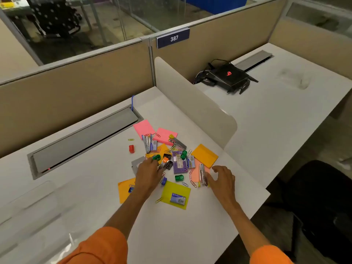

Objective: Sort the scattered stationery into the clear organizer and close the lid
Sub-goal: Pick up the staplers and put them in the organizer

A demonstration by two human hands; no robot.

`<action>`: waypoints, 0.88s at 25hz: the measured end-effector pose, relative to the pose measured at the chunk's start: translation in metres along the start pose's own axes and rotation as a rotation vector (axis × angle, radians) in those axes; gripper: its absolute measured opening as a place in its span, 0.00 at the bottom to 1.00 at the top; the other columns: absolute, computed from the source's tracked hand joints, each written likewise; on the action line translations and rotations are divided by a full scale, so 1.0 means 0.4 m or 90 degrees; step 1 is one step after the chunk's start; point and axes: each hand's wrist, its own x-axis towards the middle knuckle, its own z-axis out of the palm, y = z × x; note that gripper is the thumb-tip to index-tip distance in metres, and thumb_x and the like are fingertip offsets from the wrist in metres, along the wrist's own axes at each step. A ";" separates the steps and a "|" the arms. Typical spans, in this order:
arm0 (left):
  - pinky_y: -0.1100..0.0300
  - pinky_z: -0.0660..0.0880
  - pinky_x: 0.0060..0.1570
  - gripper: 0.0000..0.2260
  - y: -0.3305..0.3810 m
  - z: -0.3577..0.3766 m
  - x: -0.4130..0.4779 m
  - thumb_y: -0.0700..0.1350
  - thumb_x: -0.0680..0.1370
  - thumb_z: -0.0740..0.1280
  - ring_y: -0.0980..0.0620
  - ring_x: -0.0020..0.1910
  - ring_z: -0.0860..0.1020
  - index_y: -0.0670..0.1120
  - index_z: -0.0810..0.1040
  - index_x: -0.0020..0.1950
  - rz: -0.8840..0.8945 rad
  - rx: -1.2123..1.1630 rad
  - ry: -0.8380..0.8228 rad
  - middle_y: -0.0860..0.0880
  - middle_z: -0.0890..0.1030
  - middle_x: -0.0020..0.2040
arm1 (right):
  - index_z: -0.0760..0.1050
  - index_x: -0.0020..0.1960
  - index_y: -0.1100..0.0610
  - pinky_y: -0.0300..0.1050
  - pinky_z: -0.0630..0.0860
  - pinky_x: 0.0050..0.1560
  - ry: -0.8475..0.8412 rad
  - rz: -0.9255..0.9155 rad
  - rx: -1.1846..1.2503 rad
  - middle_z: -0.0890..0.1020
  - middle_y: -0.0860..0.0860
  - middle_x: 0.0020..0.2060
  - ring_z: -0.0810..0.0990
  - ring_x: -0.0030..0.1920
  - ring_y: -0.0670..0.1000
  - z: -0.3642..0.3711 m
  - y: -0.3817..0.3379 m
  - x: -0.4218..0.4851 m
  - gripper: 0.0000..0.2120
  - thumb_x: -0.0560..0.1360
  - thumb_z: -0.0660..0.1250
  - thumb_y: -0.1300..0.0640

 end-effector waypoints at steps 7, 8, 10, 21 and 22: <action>0.49 0.74 0.43 0.12 0.015 0.020 0.027 0.48 0.80 0.63 0.42 0.46 0.78 0.40 0.78 0.51 -0.014 0.012 -0.019 0.41 0.80 0.49 | 0.78 0.52 0.58 0.43 0.72 0.46 0.011 0.057 -0.010 0.81 0.54 0.47 0.77 0.47 0.51 0.024 -0.020 -0.007 0.19 0.74 0.69 0.43; 0.49 0.74 0.43 0.11 0.017 0.023 0.030 0.48 0.80 0.63 0.42 0.46 0.78 0.40 0.78 0.52 -0.023 0.008 -0.023 0.41 0.79 0.50 | 0.78 0.52 0.58 0.43 0.72 0.46 0.009 0.063 -0.037 0.81 0.53 0.47 0.77 0.48 0.52 0.031 -0.029 -0.005 0.20 0.74 0.68 0.41; 0.48 0.76 0.45 0.12 0.022 0.028 0.033 0.48 0.81 0.62 0.42 0.47 0.78 0.40 0.77 0.53 -0.040 0.006 -0.038 0.41 0.79 0.52 | 0.77 0.52 0.58 0.43 0.72 0.47 -0.002 0.069 -0.104 0.81 0.53 0.47 0.77 0.48 0.52 0.049 -0.041 0.001 0.23 0.73 0.66 0.37; 0.52 0.69 0.32 0.06 0.023 0.003 0.011 0.44 0.81 0.60 0.47 0.36 0.74 0.42 0.70 0.53 -0.051 -0.060 -0.016 0.43 0.80 0.43 | 0.75 0.53 0.60 0.45 0.72 0.50 -0.005 0.080 -0.221 0.82 0.55 0.48 0.78 0.49 0.53 0.088 -0.066 0.013 0.19 0.77 0.62 0.43; 0.51 0.71 0.33 0.05 0.022 -0.002 0.008 0.43 0.82 0.59 0.46 0.37 0.75 0.43 0.69 0.54 -0.052 -0.064 -0.027 0.43 0.80 0.43 | 0.75 0.53 0.60 0.45 0.72 0.50 -0.008 0.079 -0.215 0.82 0.55 0.48 0.78 0.49 0.53 0.087 -0.067 0.014 0.19 0.78 0.62 0.44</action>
